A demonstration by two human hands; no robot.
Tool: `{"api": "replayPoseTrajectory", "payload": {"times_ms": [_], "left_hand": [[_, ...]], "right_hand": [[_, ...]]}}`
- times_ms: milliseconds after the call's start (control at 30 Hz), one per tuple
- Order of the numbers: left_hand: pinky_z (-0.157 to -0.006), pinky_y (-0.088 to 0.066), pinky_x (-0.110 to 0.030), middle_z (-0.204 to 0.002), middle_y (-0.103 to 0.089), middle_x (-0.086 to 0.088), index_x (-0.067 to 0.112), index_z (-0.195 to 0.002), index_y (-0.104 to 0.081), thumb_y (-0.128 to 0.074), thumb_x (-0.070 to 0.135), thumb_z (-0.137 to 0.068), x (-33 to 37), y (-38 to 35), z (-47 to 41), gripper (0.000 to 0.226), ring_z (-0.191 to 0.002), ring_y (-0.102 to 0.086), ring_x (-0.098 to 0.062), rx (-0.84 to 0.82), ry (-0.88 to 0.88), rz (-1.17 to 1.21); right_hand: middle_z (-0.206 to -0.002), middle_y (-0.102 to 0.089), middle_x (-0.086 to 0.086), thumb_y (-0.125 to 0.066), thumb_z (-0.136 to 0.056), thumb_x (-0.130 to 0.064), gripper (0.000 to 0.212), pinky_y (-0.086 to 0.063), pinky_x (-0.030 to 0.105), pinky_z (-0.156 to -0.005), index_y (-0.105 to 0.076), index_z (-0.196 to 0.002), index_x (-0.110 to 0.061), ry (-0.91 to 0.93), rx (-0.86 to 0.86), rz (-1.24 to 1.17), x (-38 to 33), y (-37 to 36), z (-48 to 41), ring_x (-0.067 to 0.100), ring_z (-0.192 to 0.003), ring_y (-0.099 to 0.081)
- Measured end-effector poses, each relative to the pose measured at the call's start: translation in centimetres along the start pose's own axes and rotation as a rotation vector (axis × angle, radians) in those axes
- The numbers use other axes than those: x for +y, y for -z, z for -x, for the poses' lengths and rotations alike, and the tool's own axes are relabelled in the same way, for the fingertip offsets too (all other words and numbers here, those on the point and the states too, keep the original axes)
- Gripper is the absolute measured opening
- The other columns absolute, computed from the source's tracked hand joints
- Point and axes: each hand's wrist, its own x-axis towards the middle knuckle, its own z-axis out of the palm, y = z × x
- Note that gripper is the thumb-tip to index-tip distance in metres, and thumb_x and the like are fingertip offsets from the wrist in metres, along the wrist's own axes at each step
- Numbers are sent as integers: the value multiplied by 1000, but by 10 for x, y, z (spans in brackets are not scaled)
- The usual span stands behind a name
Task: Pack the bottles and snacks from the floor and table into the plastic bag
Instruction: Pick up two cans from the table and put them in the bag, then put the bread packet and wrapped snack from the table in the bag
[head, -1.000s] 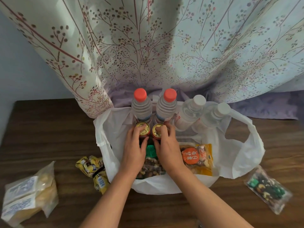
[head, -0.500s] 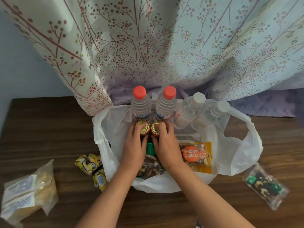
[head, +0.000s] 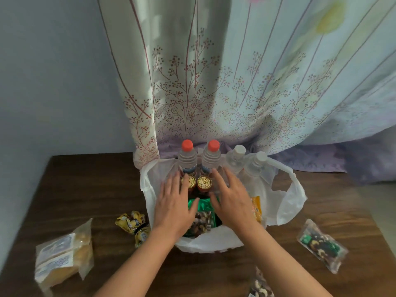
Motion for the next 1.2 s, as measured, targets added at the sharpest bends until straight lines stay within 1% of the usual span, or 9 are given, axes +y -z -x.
{"api": "replayPoseTrajectory", "payload": {"times_ms": [167,267,400,500,633,767,833,1067,1200], "left_hand": [[-127,-2,-53,-171,4,-11,22,-164,-1,-20,70,-96,-7,37,20,85,-157,11,-29,19,-73,-142],[-126,6,-51,-169,9,-7,25,-163,2,-14,73,-93,-9,61,35,86,-155,20,-27,40,-91,-138],[-125,11,-50,-168,17,-5,30,-162,7,-6,76,-87,-6,85,59,88,-153,26,-24,34,-57,-141],[-126,10,-50,-170,13,-5,32,-162,6,-2,77,-85,-4,95,81,90,-155,20,-24,52,16,-147],[-126,6,-49,-171,5,-4,33,-162,7,-8,79,-89,-5,101,123,87,-157,12,-24,91,149,-153],[-127,4,-48,-171,3,-4,31,-163,3,-6,79,-88,-1,104,171,89,-157,11,-24,120,255,-136],[-127,1,-49,-171,2,-5,30,-163,1,-11,78,-91,-3,103,194,87,-157,9,-24,141,310,-119],[-127,-4,-47,-171,-7,-6,28,-164,-6,-9,77,-90,-22,101,264,89,-158,-1,-25,214,463,-92],[-126,-8,-47,-170,-17,-8,26,-163,-15,-19,76,-92,-37,99,290,87,-157,-12,-28,240,535,-88]], "right_hand": [[-163,-32,16,-55,-97,-49,72,-33,50,-120,-28,-160,-26,-11,38,77,-4,42,20,34,-149,-33],[-165,-28,15,-52,-97,-54,74,-34,53,-119,-27,-161,-27,1,51,83,-6,61,33,36,-151,-29],[-170,-16,13,-42,-98,-62,77,-26,55,-123,-17,-163,-31,37,39,100,-12,83,49,35,-156,-17],[-171,-10,11,-38,-98,-65,78,-20,54,-125,-8,-163,-34,86,2,85,-15,98,61,33,-157,-11],[-170,-13,12,-38,-97,-65,78,-23,56,-124,-7,-163,-36,154,4,36,-19,115,79,33,-157,-13],[-171,-13,12,-37,-97,-67,79,-21,53,-125,-5,-163,-38,226,2,17,-25,125,93,33,-157,-14],[-171,-12,11,-39,-97,-66,80,-19,51,-126,-5,-163,-37,262,-10,-3,-31,126,99,32,-157,-13],[-170,-15,6,-43,-98,-63,78,-18,44,-125,-11,-163,-34,374,-32,-54,-66,121,121,29,-156,-17],[-169,-18,5,-40,-98,-66,77,-23,46,-124,-12,-162,-36,403,-57,-85,-91,112,124,28,-155,-20]]}}
